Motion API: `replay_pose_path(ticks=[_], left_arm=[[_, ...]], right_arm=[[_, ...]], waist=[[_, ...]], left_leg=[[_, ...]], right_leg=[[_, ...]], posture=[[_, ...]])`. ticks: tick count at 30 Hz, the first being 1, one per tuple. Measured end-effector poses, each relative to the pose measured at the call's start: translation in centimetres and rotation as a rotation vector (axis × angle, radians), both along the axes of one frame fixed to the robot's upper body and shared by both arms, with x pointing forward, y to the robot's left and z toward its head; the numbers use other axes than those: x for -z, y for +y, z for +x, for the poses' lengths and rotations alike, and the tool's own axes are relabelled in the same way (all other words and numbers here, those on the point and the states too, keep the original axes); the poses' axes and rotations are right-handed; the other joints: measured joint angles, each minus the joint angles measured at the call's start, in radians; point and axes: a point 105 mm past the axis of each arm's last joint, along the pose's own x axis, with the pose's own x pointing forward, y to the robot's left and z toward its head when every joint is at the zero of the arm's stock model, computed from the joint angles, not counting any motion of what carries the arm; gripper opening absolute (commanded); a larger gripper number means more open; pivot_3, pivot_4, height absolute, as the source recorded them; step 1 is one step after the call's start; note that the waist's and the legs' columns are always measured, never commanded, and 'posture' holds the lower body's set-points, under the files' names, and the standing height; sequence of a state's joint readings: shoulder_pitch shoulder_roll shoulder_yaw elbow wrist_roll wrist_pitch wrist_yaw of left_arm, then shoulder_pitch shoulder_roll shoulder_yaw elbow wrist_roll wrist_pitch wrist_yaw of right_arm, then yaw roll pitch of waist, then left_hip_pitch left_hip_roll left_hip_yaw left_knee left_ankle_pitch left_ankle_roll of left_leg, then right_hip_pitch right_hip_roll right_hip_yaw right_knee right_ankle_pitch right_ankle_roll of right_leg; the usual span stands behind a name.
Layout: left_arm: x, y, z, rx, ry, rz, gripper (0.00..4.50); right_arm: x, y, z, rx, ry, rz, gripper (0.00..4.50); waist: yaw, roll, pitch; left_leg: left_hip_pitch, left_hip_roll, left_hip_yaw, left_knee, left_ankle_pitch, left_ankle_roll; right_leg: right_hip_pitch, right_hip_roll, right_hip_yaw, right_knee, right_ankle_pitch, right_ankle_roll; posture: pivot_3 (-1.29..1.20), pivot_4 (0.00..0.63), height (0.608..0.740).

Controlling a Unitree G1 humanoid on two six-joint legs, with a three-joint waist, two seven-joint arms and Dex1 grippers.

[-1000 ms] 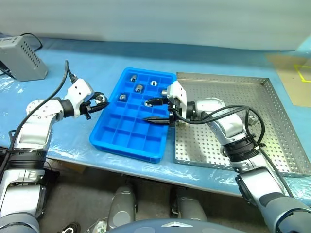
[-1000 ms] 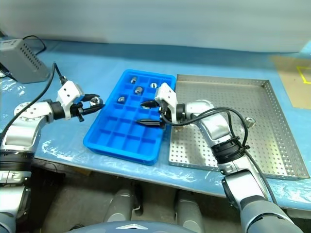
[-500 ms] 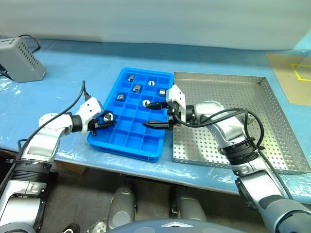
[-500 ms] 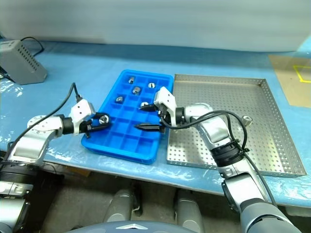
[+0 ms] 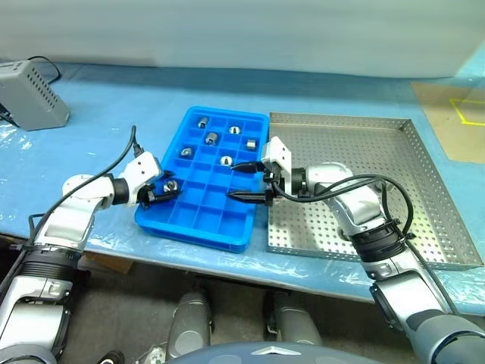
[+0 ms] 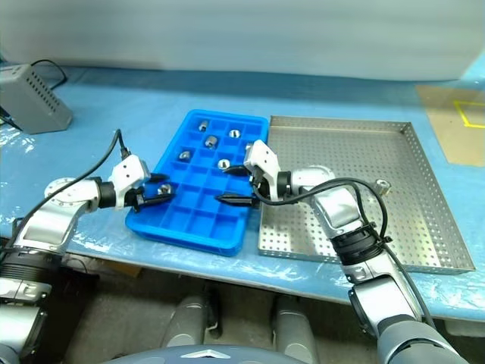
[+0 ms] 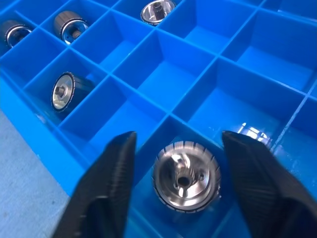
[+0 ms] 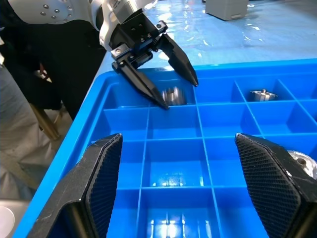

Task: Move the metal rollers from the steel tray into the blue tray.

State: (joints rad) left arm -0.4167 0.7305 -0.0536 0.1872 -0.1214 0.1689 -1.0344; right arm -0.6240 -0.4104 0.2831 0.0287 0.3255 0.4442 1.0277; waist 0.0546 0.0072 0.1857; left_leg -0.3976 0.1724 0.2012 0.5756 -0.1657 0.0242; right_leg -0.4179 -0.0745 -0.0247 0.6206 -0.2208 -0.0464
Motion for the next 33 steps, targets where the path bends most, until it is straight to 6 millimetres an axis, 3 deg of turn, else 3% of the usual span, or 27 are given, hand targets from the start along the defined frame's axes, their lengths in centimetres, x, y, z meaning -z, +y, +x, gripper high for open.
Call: replay_pose_path(ticks=[1,10,16,19,26,33], left_arm=[[0.0,0.1,0.0,-0.001,0.002,0.003,4.02],[-0.9,-0.3,0.4,-0.005,0.004,0.008,4.02],[-5.8,-5.2,-0.6,0.196,-0.080,-0.087,4.02],[-6.9,-6.7,-0.5,0.255,-0.101,-0.122,4.02],[-2.1,-10.2,-0.8,0.387,0.051,-0.089,4.02],[0.0,-12.0,-0.5,0.451,0.101,-0.094,4.02]], right_arm=[[0.1,-0.1,0.0,0.003,0.001,-0.001,3.73],[0.3,-0.6,0.2,0.025,0.000,-0.014,3.73],[0.5,-0.8,0.2,0.037,-0.001,-0.019,3.73],[0.6,-1.1,0.2,0.054,-0.004,-0.015,3.73],[0.0,-2.5,0.5,0.134,-0.027,-0.002,3.73],[0.5,-6.4,0.4,0.279,-0.020,-0.035,3.73]], waist=[[-0.005,0.000,0.000],[-0.015,-0.001,0.000],[-0.011,-0.002,0.000],[-0.015,-0.002,0.000],[-0.028,-0.002,0.000],[-0.040,-0.003,0.000]], left_leg=[[0.000,0.000,0.000,0.000,0.000,0.000],[-0.001,0.000,0.000,-0.001,0.000,0.000],[-0.003,0.000,0.000,0.000,0.000,0.000],[-0.002,0.000,0.000,0.000,0.000,0.001],[-0.003,0.000,0.000,0.000,0.000,0.001],[-0.004,-0.001,0.000,0.001,0.000,0.002]], right_leg=[[0.000,0.000,0.000,0.000,0.000,0.000],[-0.001,0.000,0.000,-0.001,0.000,0.000],[-0.001,0.000,0.000,-0.002,0.000,0.000],[-0.001,0.000,0.000,-0.001,0.000,0.000],[-0.001,0.000,0.000,-0.002,0.000,0.000],[-0.001,0.000,0.000,-0.003,0.000,0.000]], posture=[[-0.10,0.150,0.740],[-0.11,0.150,0.740],[-0.15,0.150,0.740],[-0.17,0.150,0.740],[-0.24,0.150,0.740],[-0.33,0.150,0.740]])
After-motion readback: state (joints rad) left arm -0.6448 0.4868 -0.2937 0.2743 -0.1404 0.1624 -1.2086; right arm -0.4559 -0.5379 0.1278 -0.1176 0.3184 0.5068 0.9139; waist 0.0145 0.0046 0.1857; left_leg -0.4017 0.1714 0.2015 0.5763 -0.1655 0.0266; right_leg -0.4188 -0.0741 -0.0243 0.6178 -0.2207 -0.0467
